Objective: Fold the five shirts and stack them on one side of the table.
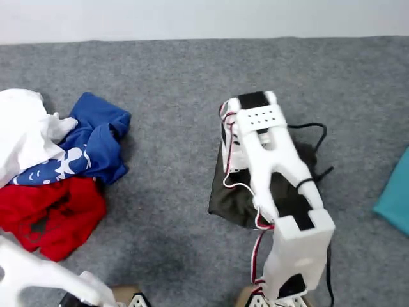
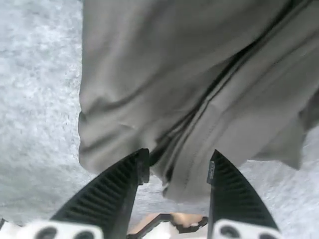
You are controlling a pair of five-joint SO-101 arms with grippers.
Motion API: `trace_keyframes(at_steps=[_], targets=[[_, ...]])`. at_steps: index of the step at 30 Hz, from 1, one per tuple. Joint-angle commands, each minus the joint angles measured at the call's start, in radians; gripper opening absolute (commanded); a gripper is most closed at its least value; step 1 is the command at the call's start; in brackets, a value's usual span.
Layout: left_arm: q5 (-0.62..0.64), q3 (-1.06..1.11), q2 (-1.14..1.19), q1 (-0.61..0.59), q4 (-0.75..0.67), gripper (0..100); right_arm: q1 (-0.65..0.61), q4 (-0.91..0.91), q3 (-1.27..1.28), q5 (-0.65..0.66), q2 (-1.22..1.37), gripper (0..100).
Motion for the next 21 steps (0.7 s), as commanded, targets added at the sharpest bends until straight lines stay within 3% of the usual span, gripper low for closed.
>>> trace_keyframes(at_steps=[1, 13, 18, 21], targets=[[-0.008, -0.045, -0.028, 0.0, 0.021, 3, -0.01, -0.002, -0.009, -0.041, 0.031, 20.7], [-0.008, -0.045, -0.028, 0.0, 0.021, 3, 0.019, 0.013, -0.008, -0.04, 0.162, 20.3], [-0.008, -0.045, -0.028, 0.0, 0.021, 3, 0.082, 0.038, -0.008, -0.029, 0.162, 5.5], [-0.008, -0.045, -0.028, 0.002, 0.021, 3, 0.131, 0.051, -0.006, 0.014, 0.16, 4.3]])
